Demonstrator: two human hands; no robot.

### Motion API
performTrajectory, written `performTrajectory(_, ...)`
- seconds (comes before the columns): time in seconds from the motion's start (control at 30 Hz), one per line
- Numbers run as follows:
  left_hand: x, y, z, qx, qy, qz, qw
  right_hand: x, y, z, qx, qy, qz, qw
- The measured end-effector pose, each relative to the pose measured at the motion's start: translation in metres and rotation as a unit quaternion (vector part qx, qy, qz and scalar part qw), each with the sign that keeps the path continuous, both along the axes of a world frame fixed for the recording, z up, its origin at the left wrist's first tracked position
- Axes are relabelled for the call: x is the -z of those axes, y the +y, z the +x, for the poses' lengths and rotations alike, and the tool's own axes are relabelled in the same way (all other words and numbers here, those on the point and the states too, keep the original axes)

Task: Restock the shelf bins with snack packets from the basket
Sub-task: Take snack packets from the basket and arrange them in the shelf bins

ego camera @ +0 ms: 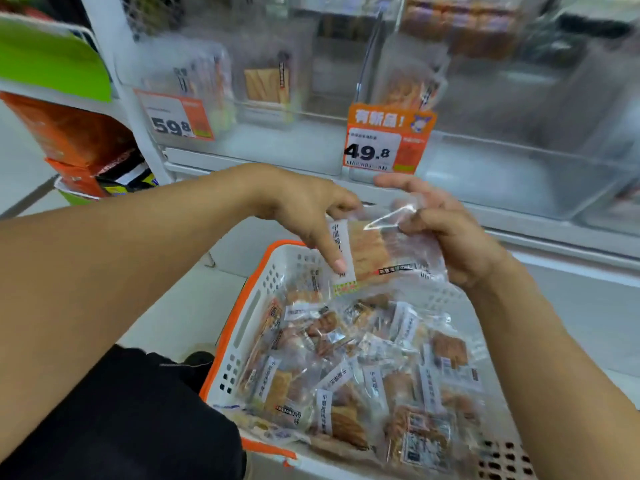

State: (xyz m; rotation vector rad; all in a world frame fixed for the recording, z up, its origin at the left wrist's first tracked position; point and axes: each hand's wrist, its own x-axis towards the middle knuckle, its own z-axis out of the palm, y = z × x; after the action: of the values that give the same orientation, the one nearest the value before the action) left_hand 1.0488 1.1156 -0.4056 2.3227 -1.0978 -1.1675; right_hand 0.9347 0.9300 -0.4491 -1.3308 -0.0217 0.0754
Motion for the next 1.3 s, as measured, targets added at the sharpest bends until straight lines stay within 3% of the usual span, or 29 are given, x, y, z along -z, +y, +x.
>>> performTrajectory(0.13, -0.021, -0.001, 0.008, -0.077, 0.024, -0.141, 0.987, -0.04, -0.011, -0.002, 0.065, -0.06, -0.011, 0.996)
performTrajectory(0.23, -0.029, 0.008, 0.019, -0.163, 0.063, -0.239, 0.955, -0.051, -0.008, 0.0, 0.055, -0.045, -0.111, 0.991)
performTrajectory(0.37, -0.038, 0.031, 0.032, -0.211, 0.072, -0.27, 0.937, -0.056, 0.028, 0.032, 0.147, -0.068, -0.173, 0.971)
performTrajectory(0.47, -0.048, 0.054, 0.052, -0.303, -0.015, -0.261, 0.916, -0.074, 0.047, 0.065, 0.156, -0.109, -0.245, 0.951)
performTrajectory(0.6, -0.044, 0.09, 0.085, -0.492, -0.152, -0.241, 0.822, -0.102, 0.068, 0.121, 0.178, -0.157, -0.341, 0.91)
performTrajectory(0.63, -0.042, 0.096, 0.087, -0.504, -0.164, -0.222, 0.819, -0.106, 0.073, 0.137, 0.183, -0.154, -0.35, 0.906)
performTrajectory(0.77, -0.034, 0.102, 0.087, -0.467, -0.173, -0.138, 0.856, -0.115, 0.087, 0.19, 0.147, -0.079, -0.318, 0.933)
performTrajectory(0.9, -0.03, 0.104, 0.088, -0.439, -0.178, -0.107, 0.874, -0.121, 0.09, 0.222, 0.131, -0.052, -0.327, 0.934)
performTrajectory(1.0, -0.028, 0.109, 0.093, -0.427, -0.197, -0.102, 0.876, -0.122, 0.085, 0.239, 0.166, -0.066, -0.341, 0.923)
performTrajectory(1.17, -0.024, 0.109, 0.097, -0.411, -0.208, -0.097, 0.882, -0.087, 0.088, 0.248, 0.141, -0.023, -0.47, 0.871)
performTrajectory(1.3, -0.02, 0.104, 0.098, -0.398, -0.214, -0.102, 0.886, -0.078, 0.084, 0.257, 0.216, -0.019, -0.454, 0.864)
